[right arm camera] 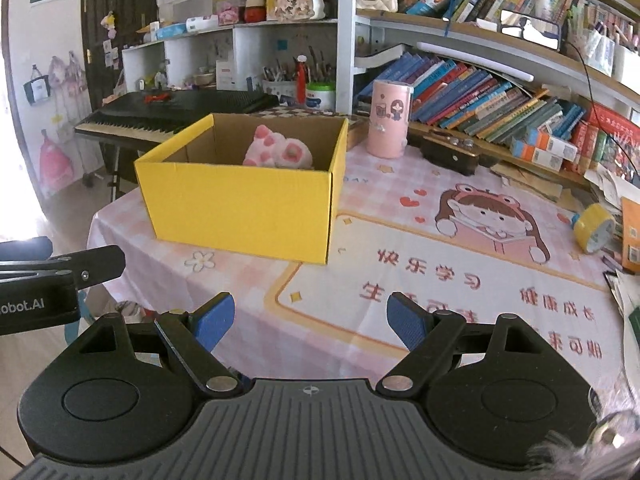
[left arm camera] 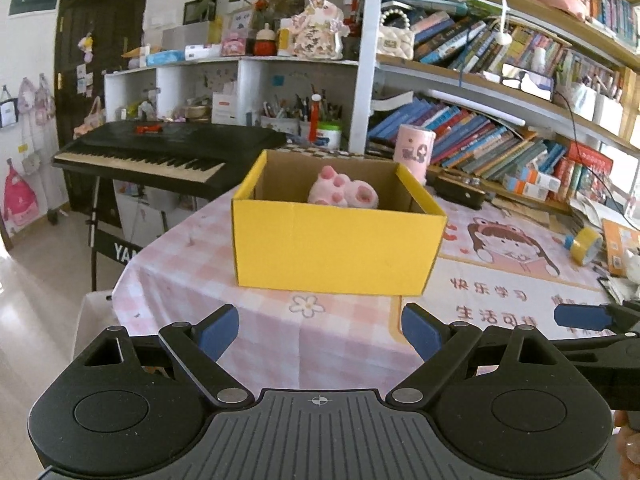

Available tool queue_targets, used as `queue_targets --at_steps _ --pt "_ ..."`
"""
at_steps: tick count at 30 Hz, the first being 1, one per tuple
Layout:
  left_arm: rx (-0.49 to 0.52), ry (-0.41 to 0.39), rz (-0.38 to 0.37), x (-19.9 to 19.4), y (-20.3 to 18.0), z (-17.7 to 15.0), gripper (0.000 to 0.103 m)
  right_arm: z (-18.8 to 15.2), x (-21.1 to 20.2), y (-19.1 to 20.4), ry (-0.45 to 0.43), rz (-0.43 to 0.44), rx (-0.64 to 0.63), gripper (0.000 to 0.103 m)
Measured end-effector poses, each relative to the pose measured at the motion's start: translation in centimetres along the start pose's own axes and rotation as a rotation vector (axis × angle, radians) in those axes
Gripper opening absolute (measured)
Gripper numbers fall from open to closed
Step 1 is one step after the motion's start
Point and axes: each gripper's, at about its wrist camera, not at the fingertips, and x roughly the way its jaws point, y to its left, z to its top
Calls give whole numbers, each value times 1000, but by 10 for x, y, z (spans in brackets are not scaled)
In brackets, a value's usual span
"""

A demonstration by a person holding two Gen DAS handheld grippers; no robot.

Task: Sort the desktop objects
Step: 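Withdraw both tools from the box toward the yellow tape roll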

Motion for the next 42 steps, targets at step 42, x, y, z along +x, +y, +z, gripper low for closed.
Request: queue_targets --at_steps 42 --pt "135 86 -231 26 -82 -4 92 -38 -31 -80 74 -216 200 83"
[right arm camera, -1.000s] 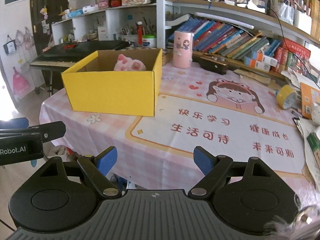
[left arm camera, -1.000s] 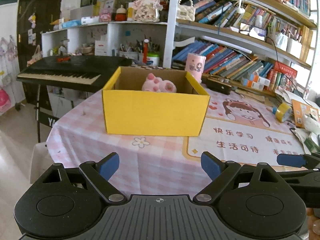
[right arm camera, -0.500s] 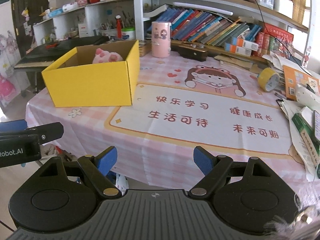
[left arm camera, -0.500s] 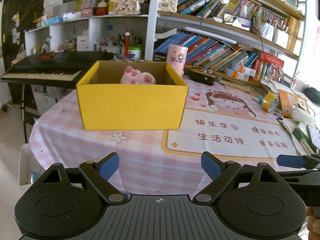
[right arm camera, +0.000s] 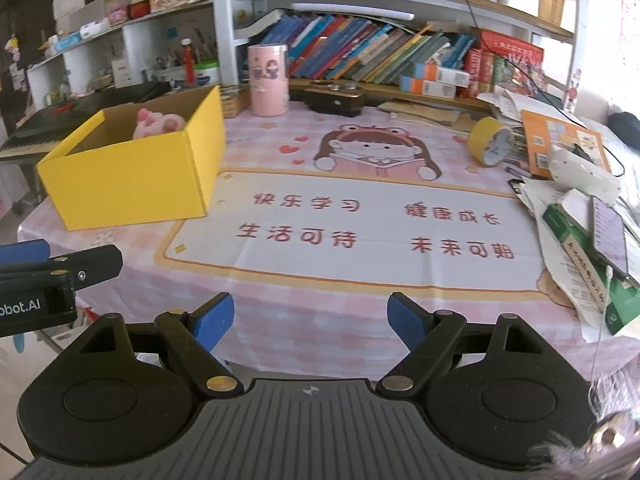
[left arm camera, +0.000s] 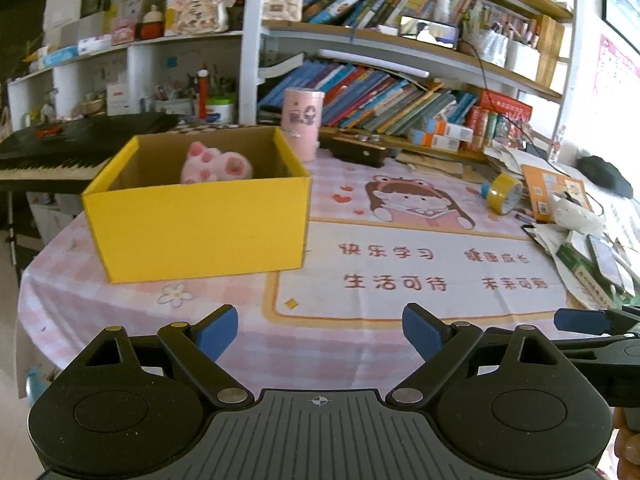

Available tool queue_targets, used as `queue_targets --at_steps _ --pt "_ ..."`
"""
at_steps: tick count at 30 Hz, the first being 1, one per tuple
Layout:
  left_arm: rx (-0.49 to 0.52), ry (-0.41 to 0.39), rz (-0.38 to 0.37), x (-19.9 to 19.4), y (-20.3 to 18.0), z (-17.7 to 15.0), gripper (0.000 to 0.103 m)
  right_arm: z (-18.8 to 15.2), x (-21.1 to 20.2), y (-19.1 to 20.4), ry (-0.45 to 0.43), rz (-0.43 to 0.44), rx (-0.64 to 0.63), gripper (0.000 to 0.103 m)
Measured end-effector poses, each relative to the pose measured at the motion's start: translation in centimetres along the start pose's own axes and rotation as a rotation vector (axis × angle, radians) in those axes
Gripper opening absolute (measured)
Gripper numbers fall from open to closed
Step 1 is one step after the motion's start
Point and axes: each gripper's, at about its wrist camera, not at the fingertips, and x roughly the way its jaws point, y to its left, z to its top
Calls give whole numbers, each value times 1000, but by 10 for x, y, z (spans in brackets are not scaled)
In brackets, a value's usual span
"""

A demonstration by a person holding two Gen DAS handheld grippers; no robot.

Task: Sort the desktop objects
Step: 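Withdraw both tools from the box toward the yellow tape roll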

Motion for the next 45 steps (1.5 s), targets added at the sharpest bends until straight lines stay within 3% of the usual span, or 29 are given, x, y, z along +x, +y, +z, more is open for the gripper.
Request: queue_targets --at_steps 14,45 --pt "55 9 -69 28 -34 15 92 10 7 -39 0 -71 59 83" --pt "72 26 -49 78 -66 37 92 39 53 -80 16 -54 79 83"
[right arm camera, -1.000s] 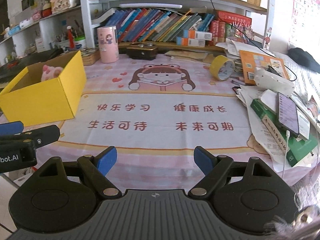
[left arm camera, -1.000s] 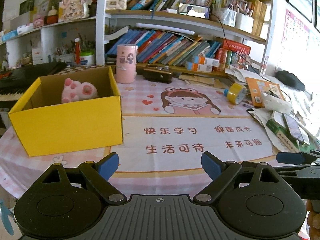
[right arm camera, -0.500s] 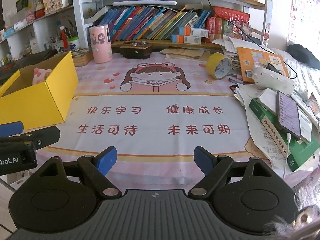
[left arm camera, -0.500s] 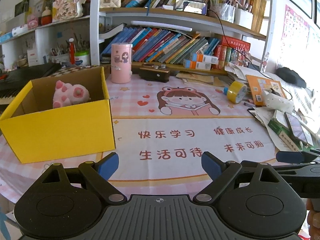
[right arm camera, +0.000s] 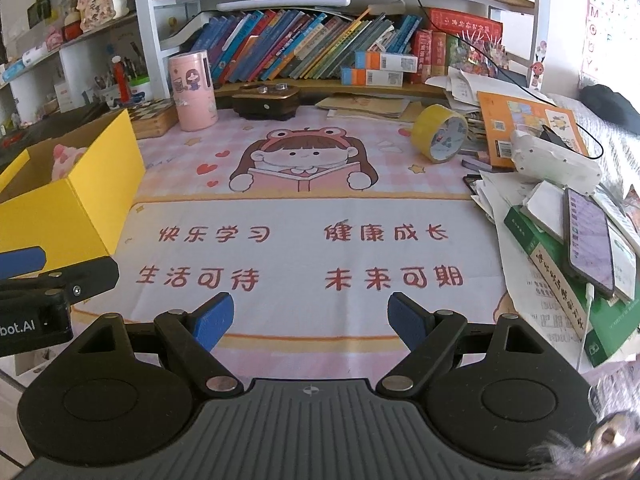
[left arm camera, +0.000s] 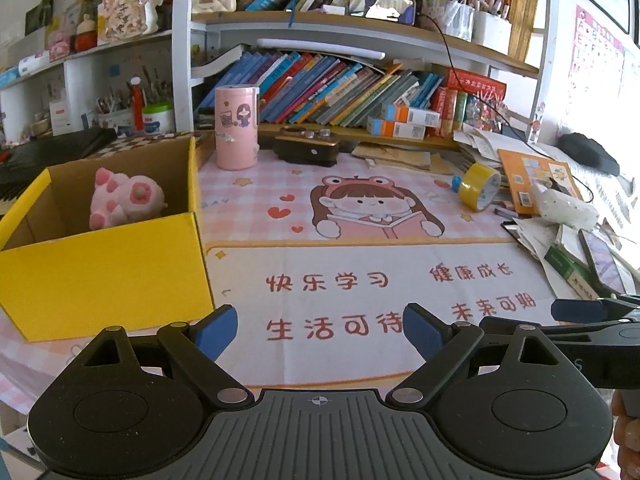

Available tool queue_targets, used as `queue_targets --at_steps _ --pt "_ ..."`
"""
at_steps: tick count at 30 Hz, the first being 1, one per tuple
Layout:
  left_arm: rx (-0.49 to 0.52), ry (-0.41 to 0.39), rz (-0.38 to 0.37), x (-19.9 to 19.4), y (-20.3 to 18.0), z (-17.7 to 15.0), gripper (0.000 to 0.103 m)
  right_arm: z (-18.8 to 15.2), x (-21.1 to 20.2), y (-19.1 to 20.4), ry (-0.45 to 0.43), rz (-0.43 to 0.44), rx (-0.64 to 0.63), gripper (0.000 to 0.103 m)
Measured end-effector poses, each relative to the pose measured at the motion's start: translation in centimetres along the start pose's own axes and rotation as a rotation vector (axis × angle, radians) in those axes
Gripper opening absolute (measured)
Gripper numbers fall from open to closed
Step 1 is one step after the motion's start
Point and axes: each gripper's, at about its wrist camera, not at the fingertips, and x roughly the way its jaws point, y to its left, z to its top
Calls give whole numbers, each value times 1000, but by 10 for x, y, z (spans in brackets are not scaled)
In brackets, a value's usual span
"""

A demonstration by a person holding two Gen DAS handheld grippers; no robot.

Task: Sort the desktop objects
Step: 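Withdraw both tools from the box toward the yellow tape roll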

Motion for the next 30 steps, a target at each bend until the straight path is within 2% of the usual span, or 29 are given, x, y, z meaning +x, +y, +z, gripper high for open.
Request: queue_targets --at_steps 21,30 --pt "-62 17 38 62 -53 42 92 67 52 -68 -15 64 -42 83" --pt "-34 15 19 92 -87 62 92 97 72 -107 -41 83 -31 83"
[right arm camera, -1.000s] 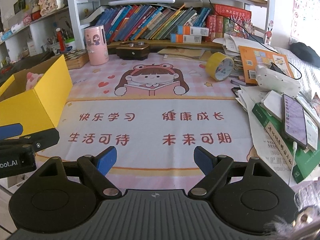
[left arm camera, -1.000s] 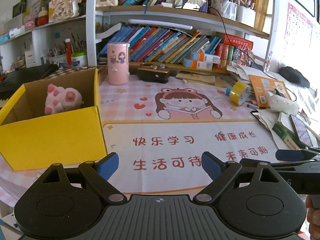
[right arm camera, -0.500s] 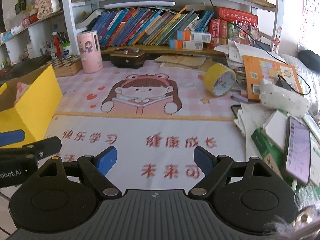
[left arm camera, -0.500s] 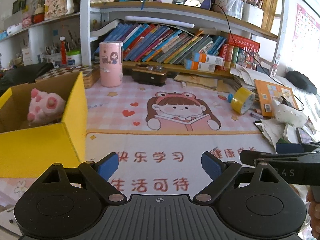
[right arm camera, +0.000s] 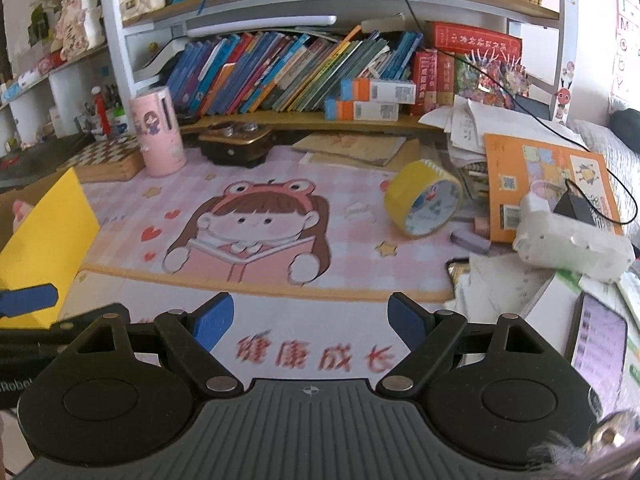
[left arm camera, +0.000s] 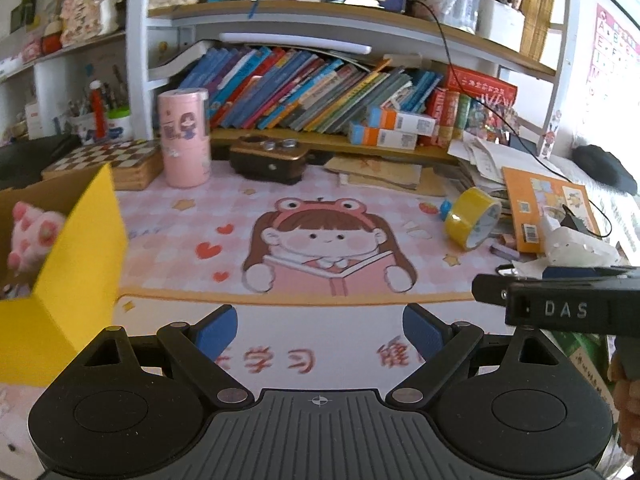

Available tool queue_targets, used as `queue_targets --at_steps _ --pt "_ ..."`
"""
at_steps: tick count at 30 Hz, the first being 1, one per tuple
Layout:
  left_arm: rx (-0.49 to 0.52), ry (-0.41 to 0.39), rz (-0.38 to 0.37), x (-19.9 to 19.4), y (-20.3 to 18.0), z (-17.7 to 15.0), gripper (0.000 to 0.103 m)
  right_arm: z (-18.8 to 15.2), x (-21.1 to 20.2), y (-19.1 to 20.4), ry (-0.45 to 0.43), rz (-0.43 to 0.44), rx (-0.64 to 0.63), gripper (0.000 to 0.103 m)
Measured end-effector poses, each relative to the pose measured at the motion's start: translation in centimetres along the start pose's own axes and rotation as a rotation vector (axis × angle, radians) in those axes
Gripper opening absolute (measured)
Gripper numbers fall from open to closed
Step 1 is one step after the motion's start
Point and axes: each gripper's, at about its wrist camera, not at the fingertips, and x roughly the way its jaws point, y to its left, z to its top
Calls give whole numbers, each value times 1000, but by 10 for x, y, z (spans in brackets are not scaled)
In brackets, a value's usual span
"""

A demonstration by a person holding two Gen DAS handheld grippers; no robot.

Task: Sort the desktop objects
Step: 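Withdraw both tools from the box toward the yellow tape roll, then close the left tool on the yellow tape roll while the right tool grasps the blue item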

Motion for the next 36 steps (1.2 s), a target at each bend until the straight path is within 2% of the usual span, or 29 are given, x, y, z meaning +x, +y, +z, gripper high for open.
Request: queue_targets --at_steps 12,22,29,36 --pt "83 -3 -50 47 -45 22 92 33 22 -49 -33 3 11 83" --pt "134 -12 -78 93 -67 41 92 53 47 -71 -24 8 15 83" --pt "184 -37 -126 128 -81 48 92 60 60 -83 -12 -6 20 83" --pt "215 -33 -207 161 -103 56 92 66 69 -97 -6 -38 38 83"
